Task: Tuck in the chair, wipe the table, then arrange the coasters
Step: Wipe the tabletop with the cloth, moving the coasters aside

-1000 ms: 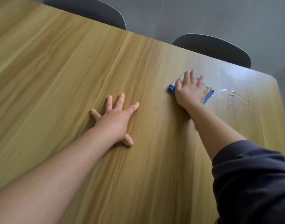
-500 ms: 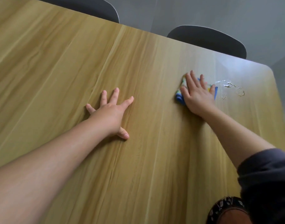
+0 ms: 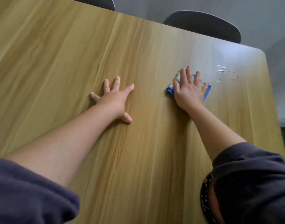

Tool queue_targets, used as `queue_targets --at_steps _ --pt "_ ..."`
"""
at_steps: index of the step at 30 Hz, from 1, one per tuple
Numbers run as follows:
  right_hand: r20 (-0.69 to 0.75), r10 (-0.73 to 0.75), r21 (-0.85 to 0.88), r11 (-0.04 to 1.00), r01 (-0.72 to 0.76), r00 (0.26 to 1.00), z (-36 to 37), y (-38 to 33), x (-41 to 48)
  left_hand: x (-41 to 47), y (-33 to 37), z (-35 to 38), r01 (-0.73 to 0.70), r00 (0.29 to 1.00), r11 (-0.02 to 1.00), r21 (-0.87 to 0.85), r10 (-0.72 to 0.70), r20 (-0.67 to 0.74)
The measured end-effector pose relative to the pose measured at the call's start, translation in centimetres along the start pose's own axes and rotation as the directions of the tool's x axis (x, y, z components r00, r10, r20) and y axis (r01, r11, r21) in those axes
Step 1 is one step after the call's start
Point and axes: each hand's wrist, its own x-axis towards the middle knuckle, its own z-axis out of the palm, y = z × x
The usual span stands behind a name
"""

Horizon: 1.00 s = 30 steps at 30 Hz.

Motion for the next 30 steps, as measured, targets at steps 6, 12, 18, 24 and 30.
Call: queue_targets --at_steps 6,12,18,24,30 --pt "0.072 -0.053 -0.048 0.997 0.056 0.996 1.9 -0.9 -14.4 -0.9 -0.1 -0.4 -0.032 0.999 0.999 0.02 0.033 -0.013" --pt "0.098 -0.106 -0.106 0.987 0.117 0.989 3.9 -1.5 -26.8 -1.8 -2.0 1.4 -0.142 0.975 0.989 0.026 0.145 -0.167" --pt "0.1 -0.099 -0.133 0.985 0.112 0.99 4.0 -1.6 -27.6 -8.3 -2.3 5.3 -0.24 0.966 0.962 0.131 0.25 -0.069" --pt "0.093 -0.103 -0.116 0.987 0.113 0.99 4.0 -1.6 -27.7 -15.5 -3.4 11.0 -0.255 0.965 0.931 0.262 0.23 0.125" --pt "0.098 -0.12 -0.095 0.987 0.129 0.988 3.1 -1.1 -24.3 -15.8 -3.1 11.8 -0.225 0.974 0.947 0.231 0.209 0.092"
